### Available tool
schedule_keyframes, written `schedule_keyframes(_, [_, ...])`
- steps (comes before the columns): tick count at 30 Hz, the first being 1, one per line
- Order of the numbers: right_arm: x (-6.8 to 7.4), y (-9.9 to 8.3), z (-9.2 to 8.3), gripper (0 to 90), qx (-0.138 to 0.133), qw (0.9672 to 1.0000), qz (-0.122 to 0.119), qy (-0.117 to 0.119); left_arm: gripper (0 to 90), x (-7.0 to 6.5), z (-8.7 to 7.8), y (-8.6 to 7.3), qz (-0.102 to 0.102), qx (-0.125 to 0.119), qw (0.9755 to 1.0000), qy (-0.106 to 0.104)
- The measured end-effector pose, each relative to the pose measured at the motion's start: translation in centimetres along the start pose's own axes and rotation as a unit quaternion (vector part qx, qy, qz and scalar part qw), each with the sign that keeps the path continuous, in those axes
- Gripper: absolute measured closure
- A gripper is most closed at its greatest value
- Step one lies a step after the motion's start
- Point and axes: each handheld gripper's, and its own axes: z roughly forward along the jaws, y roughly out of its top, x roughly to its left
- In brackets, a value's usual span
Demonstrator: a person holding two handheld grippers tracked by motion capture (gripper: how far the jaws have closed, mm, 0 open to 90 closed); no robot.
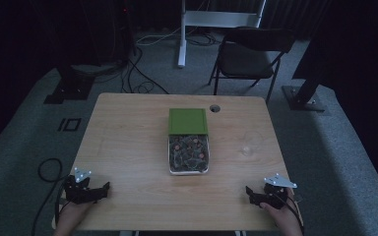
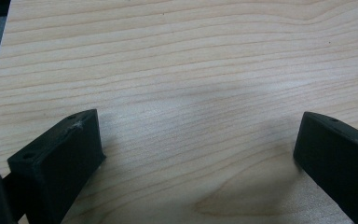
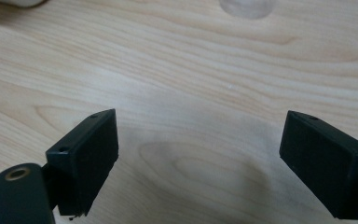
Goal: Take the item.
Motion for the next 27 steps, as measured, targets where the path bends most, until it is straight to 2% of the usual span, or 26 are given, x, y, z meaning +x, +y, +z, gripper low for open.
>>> schedule_keyframes(5, [0.4,0.6,-0.1,11.5,-0.004,1.0,-0.003,0.002,1.6,0.0,0.0,0.0,0.0,0.0,1.0,0.0])
schedule_keyframes(17, [1.9,2.5,-0.8,11.5,-0.019,0.9993,-0.015,0.027,1.6,0.0,0.0,0.0,0.0,0.0,1.0,0.0])
schedule_keyframes(27, [3.2,4.6,-1.3,11.6,-0.042,0.9977,-0.027,0.046,1.6,0.0,0.0,0.0,0.0,0.0,1.0,0.0])
